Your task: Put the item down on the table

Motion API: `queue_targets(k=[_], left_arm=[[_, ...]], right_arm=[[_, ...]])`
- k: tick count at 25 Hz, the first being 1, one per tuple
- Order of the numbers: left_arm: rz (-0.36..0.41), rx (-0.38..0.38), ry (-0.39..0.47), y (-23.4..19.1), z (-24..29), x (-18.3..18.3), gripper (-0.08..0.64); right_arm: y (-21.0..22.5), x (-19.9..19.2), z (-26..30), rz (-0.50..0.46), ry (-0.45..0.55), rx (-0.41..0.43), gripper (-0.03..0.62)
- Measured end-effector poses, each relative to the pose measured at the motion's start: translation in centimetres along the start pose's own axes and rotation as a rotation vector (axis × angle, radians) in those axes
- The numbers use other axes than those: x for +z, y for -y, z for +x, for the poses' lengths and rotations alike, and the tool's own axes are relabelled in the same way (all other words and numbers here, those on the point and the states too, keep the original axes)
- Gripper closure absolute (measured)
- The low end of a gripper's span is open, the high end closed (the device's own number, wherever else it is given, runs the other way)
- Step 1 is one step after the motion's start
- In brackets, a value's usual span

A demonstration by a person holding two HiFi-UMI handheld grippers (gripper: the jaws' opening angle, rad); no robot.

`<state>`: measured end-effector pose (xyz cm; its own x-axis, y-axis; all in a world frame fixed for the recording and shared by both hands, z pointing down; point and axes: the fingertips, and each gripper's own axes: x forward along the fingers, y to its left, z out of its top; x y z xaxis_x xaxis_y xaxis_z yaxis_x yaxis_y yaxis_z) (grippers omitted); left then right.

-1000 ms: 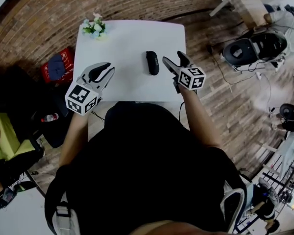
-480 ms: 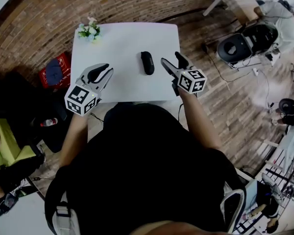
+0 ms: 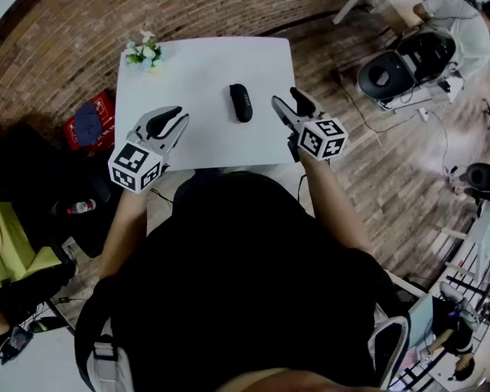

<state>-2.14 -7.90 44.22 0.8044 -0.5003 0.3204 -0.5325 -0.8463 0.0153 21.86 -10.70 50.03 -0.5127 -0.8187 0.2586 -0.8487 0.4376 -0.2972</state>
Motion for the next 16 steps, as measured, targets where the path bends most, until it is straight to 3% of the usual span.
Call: queue_targets(k=[16], left_arm=[[0.007,-0.011,0.006,0.9,-0.6,-0.1,0.474]], right_arm=[[-2.2,-0.1,-2.2,-0.001,0.029,0.043,0.466]])
